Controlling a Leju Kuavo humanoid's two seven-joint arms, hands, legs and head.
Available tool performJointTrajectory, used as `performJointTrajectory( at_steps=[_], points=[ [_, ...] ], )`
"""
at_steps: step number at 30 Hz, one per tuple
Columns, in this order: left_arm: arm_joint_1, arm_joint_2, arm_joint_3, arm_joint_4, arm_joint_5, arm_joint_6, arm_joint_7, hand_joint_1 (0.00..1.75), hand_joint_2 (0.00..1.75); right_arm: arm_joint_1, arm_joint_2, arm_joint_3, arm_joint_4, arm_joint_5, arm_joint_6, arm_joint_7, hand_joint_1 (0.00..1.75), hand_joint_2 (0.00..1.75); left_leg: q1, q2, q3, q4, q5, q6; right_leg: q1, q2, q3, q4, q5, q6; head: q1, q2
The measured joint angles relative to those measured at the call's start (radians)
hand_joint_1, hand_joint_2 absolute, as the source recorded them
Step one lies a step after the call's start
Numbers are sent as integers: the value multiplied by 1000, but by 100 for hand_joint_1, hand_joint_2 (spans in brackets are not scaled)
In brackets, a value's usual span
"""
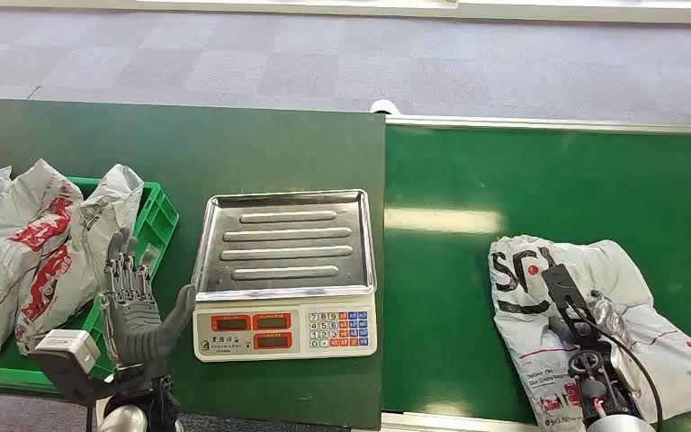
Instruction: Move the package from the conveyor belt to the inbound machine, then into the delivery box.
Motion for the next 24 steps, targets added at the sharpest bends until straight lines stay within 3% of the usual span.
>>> performJointTrajectory(
  at_steps=[3, 5, 7, 10, 13, 18, 24],
  points=[
    [-1, -4, 9, 3, 6, -6, 2, 0, 175, -9, -2, -8, 4, 7, -12, -3, 159, 175, 0, 0, 1, 0, 0, 0, 0, 0, 1, 0, 0, 0, 0, 0],
    [3, -8, 21, 2, 10, -11, 4, 0, 175, -13, 1, -18, 0, 0, -38, -35, 161, 175, 0, 0, 0, 0, 0, 0, 0, 0, 2, 0, 0, 0, 0, 0],
    [10, -12, 35, -3, 11, -16, 5, 0, 175, -9, 14, -31, -25, -41, -58, -117, 173, 175, 0, 1, 0, 0, 0, 0, 0, 0, 1, 0, 0, 0, 0, 0],
    [18, -17, 52, -13, 14, -23, 4, 0, 175, 4, 51, -40, -116, -144, -49, -251, 175, 175, 0, 1, 0, 0, 0, 0, 0, 1, 0, 0, 0, 0, -1, 0],
    [18, -22, 62, -16, 15, -27, -1, 0, 175, 7, 96, -31, -233, -256, -24, -318, 175, 175, 0, 0, -1, 0, 1, 0, 0, 0, -1, 1, 0, 0, 0, 0],
    [-2, -29, 68, -15, 14, -31, -8, 0, 175, -9, 171, 44, -411, -352, -19, -369, 175, 175, 0, 1, -2, 0, 1, 0, 1, 0, -2, 1, 0, 0, 0, 0],
    [-34, -35, 68, -11, 14, -25, -10, 0, 175, -58, 237, 158, -540, -384, -21, -361, 175, 175, 0, 0, -3, 0, 1, 0, 0, -1, -2, 1, 0, 0, 0, 0]
  ],
)
